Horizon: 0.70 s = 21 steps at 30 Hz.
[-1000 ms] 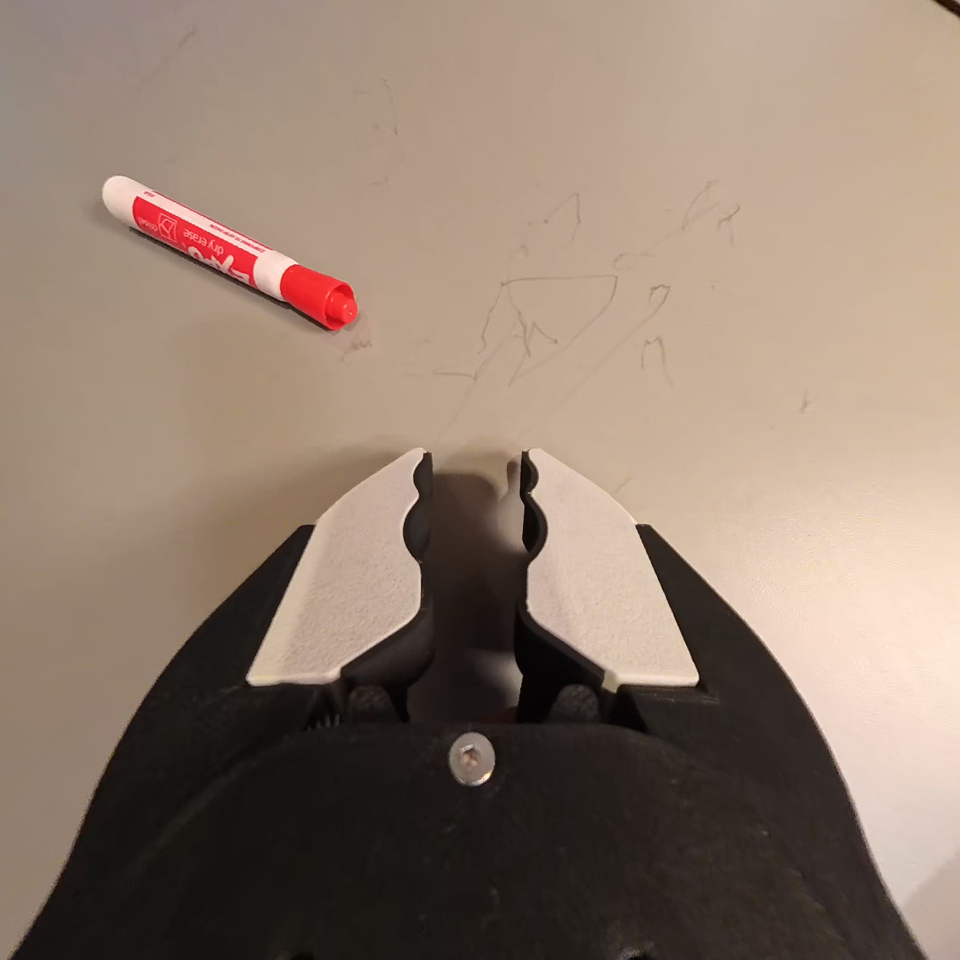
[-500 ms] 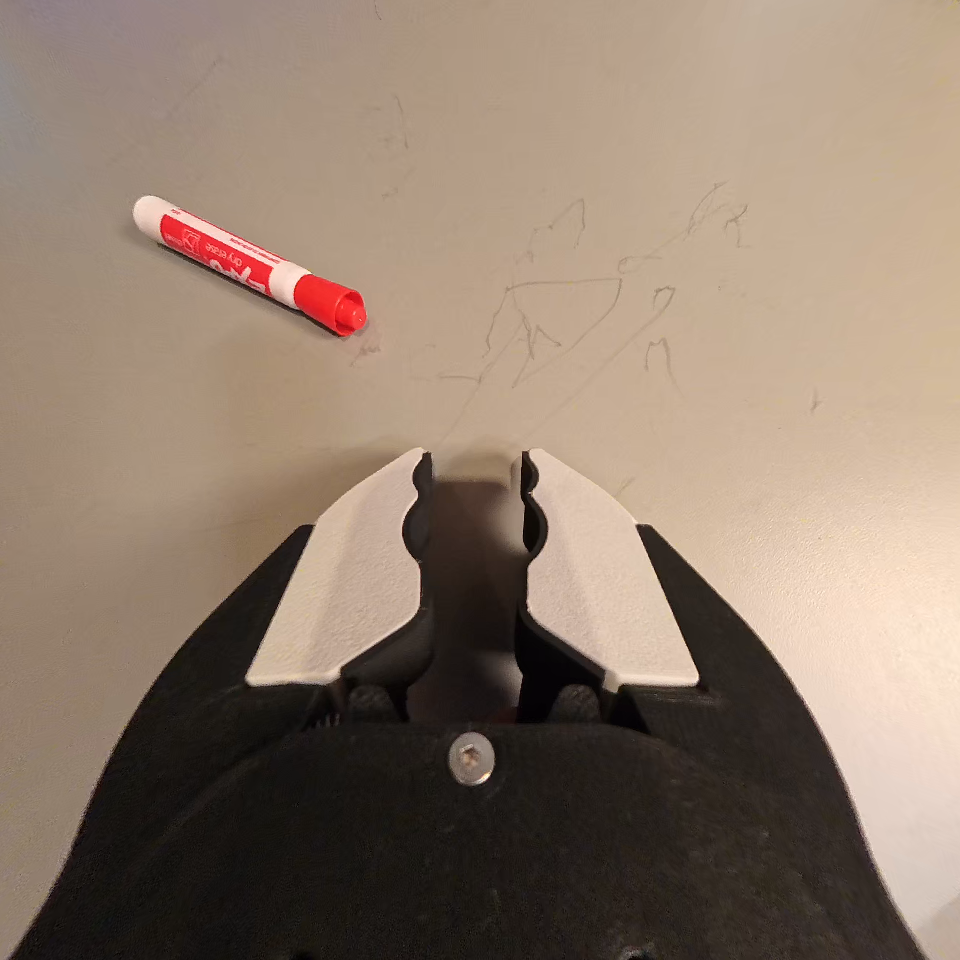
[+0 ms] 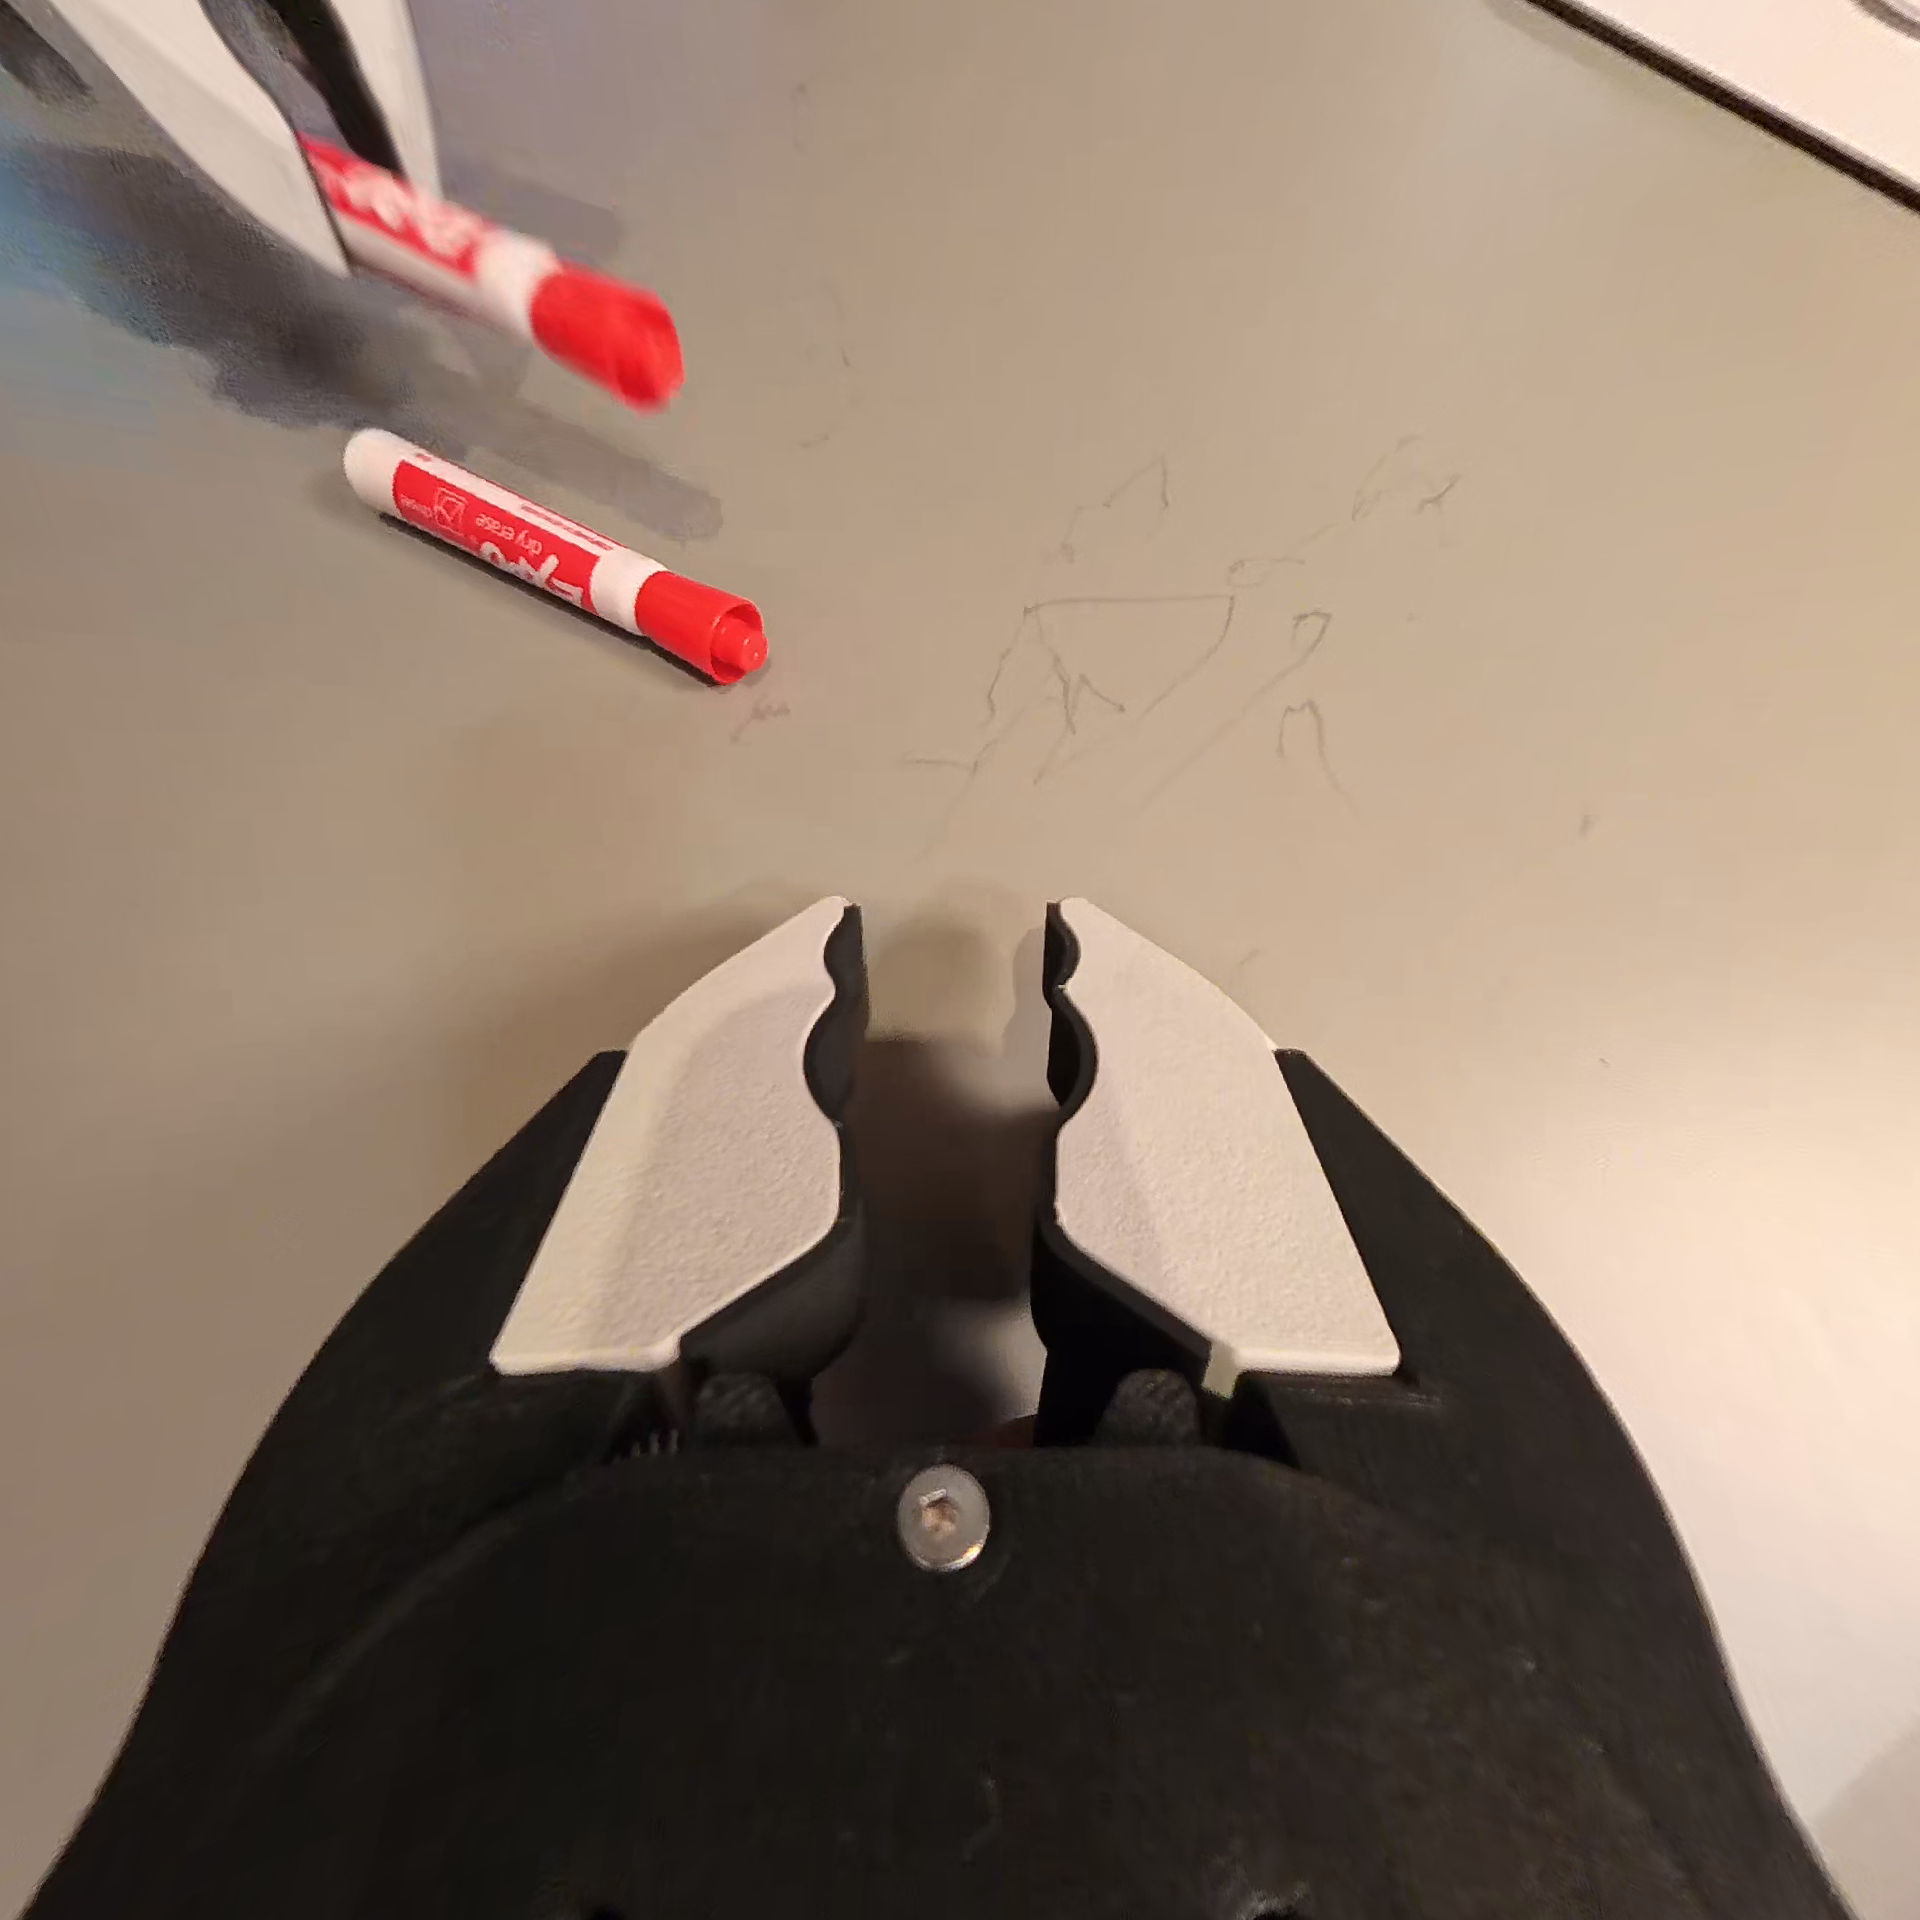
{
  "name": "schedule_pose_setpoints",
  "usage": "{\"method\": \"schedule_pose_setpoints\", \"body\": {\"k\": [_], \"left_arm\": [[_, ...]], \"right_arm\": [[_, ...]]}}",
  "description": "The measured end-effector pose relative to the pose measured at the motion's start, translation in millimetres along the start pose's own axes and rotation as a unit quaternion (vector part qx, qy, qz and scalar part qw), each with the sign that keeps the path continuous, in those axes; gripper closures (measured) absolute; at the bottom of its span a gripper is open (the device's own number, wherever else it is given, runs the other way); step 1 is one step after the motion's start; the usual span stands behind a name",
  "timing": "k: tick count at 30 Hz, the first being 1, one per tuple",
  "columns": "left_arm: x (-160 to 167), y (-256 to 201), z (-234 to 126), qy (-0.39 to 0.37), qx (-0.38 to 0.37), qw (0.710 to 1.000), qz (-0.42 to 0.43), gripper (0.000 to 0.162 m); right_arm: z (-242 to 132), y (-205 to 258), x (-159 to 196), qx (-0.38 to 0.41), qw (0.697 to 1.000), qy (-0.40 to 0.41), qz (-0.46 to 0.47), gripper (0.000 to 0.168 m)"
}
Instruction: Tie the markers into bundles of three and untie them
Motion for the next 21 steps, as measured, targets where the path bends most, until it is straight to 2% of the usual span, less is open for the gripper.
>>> {"method": "schedule_pose_setpoints", "body": {"k": [8,13,16,18,21], "left_arm": [[4.3,11.5,33.2,0.065,0.011,0.998,-0.005,0.143],[4.6,12.7,31.1,0.050,0.016,0.999,-0.010,0.136],[4.0,9.0,12.0,0.015,0.019,1.000,-0.014,0.131],[6.9,6.5,-15.4,-0.020,0.007,1.000,-0.019,0.130],[27.8,11.3,-76.5,-0.049,-0.077,0.995,-0.037,0.125]], "right_arm": [[-0.1,0.3,0.4,-0.006,1.000,0.002,-0.002,0.135],[-0.2,-0.6,0.1,-0.005,1.000,0.002,0.003,0.135],[-0.5,-1.2,0.1,-0.003,1.000,0.000,0.006,0.135],[-0.6,-1.3,0.2,-0.003,1.000,0.000,0.006,0.135],[-0.1,-0.8,0.3,-0.005,1.000,0.003,0.004,0.135]]}}
Point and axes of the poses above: each gripper's, where its closed fingertips meet, z out along the fingers, x out of its underside, y = z × x across the jaws, the point moved 10 cm from there along -z, back along the fingers, and after that the axes turned 12 degrees about z, right-handed, at the moved point
